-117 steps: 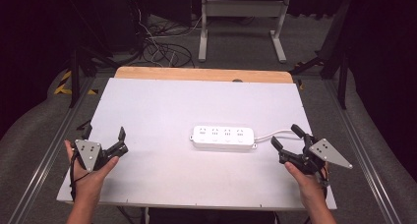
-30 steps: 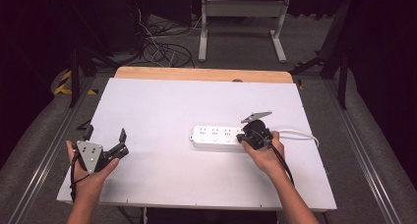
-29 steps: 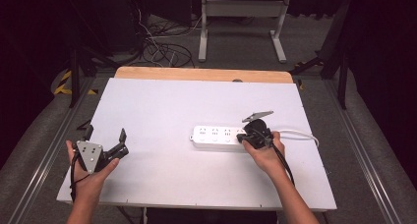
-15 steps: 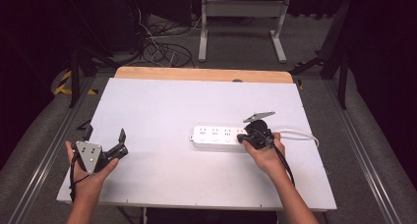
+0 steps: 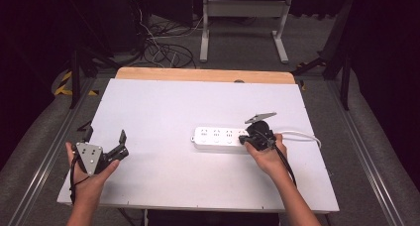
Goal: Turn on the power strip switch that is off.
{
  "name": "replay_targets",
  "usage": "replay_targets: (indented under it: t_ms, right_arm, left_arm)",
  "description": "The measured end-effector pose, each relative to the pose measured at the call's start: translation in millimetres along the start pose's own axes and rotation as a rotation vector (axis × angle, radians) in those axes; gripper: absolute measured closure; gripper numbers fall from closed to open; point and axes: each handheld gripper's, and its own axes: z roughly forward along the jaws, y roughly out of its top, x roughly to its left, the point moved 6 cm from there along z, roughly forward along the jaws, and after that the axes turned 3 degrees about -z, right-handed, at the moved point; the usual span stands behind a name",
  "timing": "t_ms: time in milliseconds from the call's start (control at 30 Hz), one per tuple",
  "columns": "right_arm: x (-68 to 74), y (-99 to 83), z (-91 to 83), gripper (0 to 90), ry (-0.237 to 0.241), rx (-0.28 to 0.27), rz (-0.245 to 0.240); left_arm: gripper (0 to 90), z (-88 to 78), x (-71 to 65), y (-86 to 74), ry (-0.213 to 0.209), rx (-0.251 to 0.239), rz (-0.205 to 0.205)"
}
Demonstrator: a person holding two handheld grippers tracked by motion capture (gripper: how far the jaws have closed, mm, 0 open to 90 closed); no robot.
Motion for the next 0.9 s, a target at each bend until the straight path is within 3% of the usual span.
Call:
replay_targets:
  t_ms: [567, 900]
  right_arm:
    - [-0.1, -2.4, -0.5, 90.0, 0.006, -0.028, 0.009]
    - [1.2, -0.9, -1.8, 90.0, 0.004, -0.030, -0.015]
  left_arm:
    - [7.0, 0.3, -0.4, 0.5, -0.002, -0.003, -0.001]
    - [7.0, 0.7, 0.0, 0.5, 0.000, 0.000, -0.008]
